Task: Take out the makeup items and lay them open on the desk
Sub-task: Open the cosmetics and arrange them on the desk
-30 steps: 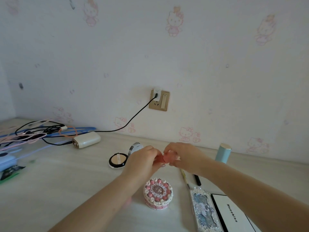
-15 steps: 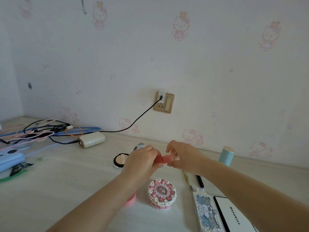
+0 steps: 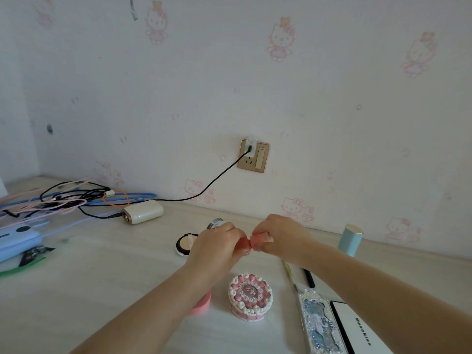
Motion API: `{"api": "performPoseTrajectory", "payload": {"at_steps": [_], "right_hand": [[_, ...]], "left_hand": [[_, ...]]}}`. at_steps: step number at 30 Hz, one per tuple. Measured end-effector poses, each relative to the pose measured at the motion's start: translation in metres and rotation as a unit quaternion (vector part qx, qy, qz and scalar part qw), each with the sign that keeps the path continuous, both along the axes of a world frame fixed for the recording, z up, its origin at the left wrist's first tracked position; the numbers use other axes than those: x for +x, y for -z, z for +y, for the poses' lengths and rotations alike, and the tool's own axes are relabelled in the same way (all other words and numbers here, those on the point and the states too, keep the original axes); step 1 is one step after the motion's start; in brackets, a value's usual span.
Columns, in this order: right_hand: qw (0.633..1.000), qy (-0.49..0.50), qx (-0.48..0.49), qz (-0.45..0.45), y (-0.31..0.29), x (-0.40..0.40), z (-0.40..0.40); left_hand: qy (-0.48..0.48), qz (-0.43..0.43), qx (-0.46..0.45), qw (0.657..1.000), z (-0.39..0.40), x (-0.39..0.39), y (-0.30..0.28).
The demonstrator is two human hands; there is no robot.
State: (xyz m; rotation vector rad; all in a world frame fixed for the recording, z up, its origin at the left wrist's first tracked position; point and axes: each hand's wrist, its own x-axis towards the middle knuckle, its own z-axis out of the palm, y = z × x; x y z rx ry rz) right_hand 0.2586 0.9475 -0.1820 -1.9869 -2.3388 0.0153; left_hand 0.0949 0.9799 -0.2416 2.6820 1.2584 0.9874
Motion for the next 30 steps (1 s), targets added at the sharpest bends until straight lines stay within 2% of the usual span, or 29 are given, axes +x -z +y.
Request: {"api": "performPoseTrajectory", "payload": {"at_steps": [3,7,13,17,22,24,27,30], "right_hand": [[0.998,-0.026,0.027,-0.046,0.002,0.0,0.0],[0.982,-0.077,0.117,-0.126,0.01,0.009,0.003],[0.985,-0.056,0.129,-0.104,0.015,0.022,0.004],[0.994,-0.003,0.102,-0.04,0.018,0.026,0.003],[0.991,0.051,0.075,0.093,0.03,0.028,0.007],[0.979,0.085,0.064,0.176,0.041,0.027,0.013],[0.94,0.127,0.049,0.313,0.059,0.021,0.021],[0.913,0.156,0.022,0.376,0.073,0.017,0.027]], "left_hand": [[-0.005,-0.005,-0.022,1.0,0.0,0.001,0.001],[-0.012,-0.011,-0.088,0.996,0.005,-0.001,0.008],[-0.012,-0.055,-0.145,0.988,0.009,-0.01,0.016],[-0.011,-0.091,-0.174,0.98,0.009,-0.01,0.02],[-0.014,-0.148,-0.246,0.958,0.008,-0.007,0.026],[-0.026,-0.165,-0.267,0.949,0.008,-0.005,0.028],[-0.045,-0.178,-0.281,0.942,0.01,-0.004,0.031],[-0.058,-0.177,-0.291,0.939,0.013,-0.004,0.033]]}}
